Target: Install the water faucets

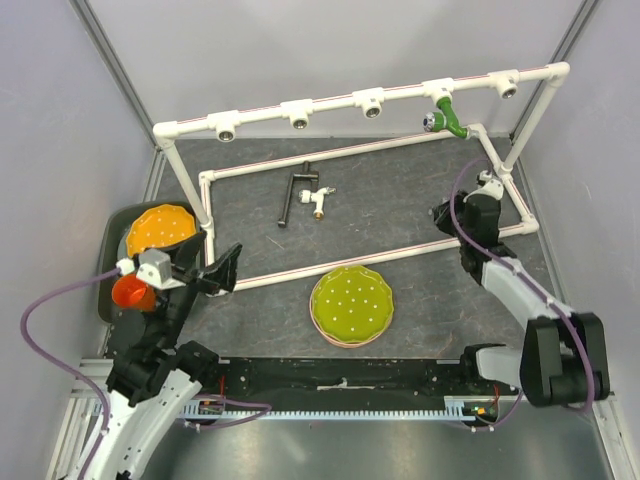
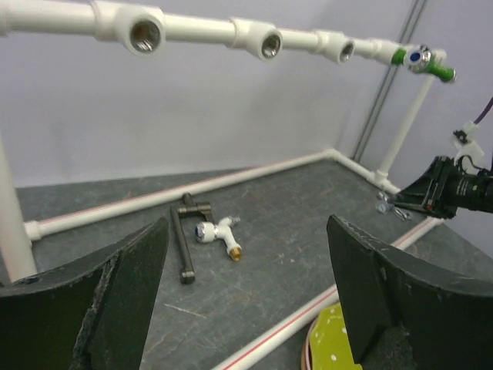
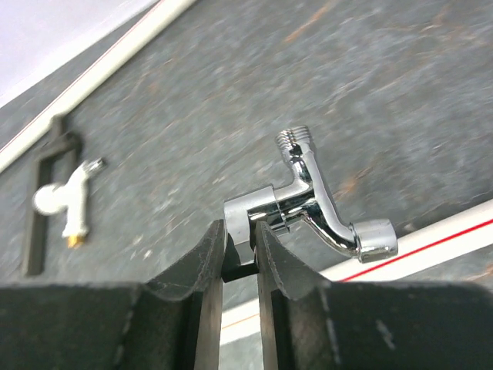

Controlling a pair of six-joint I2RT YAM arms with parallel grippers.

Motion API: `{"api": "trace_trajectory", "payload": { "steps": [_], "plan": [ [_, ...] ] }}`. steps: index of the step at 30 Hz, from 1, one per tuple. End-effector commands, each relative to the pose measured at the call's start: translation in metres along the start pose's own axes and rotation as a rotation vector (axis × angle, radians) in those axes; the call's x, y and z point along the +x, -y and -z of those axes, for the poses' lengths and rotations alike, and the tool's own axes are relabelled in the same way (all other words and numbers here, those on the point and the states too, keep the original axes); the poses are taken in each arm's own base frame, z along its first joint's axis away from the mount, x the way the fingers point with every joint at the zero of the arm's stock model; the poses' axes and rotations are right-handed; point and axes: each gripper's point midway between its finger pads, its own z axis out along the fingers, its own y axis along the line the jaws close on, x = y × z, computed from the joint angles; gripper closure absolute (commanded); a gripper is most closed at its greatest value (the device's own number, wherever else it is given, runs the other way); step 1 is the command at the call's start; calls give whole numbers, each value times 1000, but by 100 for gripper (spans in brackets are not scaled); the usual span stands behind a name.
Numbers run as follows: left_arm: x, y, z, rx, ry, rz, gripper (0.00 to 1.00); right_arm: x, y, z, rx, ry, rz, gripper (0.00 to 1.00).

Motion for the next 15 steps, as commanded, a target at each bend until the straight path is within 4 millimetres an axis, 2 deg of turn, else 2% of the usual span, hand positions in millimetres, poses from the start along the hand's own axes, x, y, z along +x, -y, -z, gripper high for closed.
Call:
{"api": "trace_trajectory", "payload": {
  "steps": [1,3,4,6,7,9,10,12,14,15],
  "plan": [
    [26,25,-24,91,-182,102,9,1,-42,34,-202,31,40,100],
    [31,35,-30,107,-244,179,7,8,-53,48,-279,13,41,100],
    [50,35,-37,89,-328,212,6,11,-60,54,-314,8,45,100],
    [59,46,-44,108,-390,303,3,11,-72,68,-383,20,52,100],
    [72,50,-49,90,-443,372,2,14,-82,76,-435,10,60,100],
    [78,56,-58,94,-476,440,0,14,-96,91,-517,26,75,100],
    [91,60,-63,84,-520,489,0,17,-104,99,-570,14,85,100],
    [92,72,-72,133,-531,540,0,17,-116,113,-650,28,101,100],
    [105,79,-83,142,-576,608,0,21,-127,127,-737,18,127,100],
    [104,87,-88,171,-582,631,0,22,-135,137,-789,29,147,100]
  ]
}}
